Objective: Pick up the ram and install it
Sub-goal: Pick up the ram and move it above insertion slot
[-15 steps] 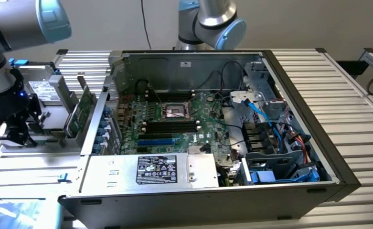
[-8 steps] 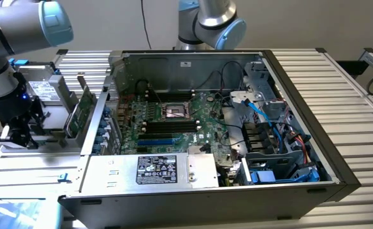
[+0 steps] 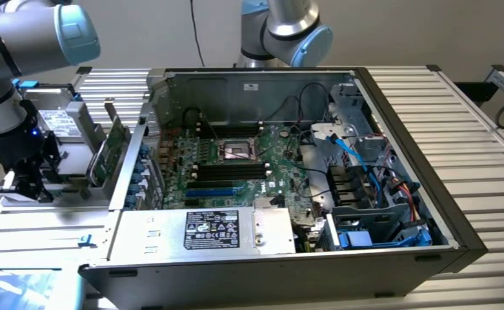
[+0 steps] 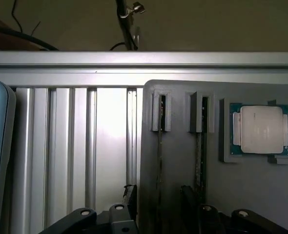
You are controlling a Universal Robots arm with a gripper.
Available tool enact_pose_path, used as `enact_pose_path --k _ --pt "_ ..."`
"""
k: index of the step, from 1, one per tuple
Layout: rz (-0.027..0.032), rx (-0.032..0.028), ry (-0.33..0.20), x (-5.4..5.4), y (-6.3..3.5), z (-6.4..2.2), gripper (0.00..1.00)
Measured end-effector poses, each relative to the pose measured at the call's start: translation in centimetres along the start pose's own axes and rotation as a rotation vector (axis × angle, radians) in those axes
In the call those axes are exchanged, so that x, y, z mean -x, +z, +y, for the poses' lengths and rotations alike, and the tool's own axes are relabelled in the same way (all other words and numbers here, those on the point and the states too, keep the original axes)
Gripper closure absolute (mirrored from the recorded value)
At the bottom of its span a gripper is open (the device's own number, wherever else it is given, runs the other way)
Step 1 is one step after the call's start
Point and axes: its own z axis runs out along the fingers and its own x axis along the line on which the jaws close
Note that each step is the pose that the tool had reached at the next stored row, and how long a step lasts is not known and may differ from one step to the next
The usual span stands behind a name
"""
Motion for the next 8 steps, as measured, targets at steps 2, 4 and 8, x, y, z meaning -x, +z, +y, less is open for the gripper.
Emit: enact_pose_path --k 2,4,8 --pt "0.0 0.0002 0.0 0.0 0.01 0.0 0.53" --pt "0.0 0.0002 0.0 0.0 0.04 0.0 0.65" --pt "0.0 0.0002 0.0 0.0 0.07 0.0 0.77"
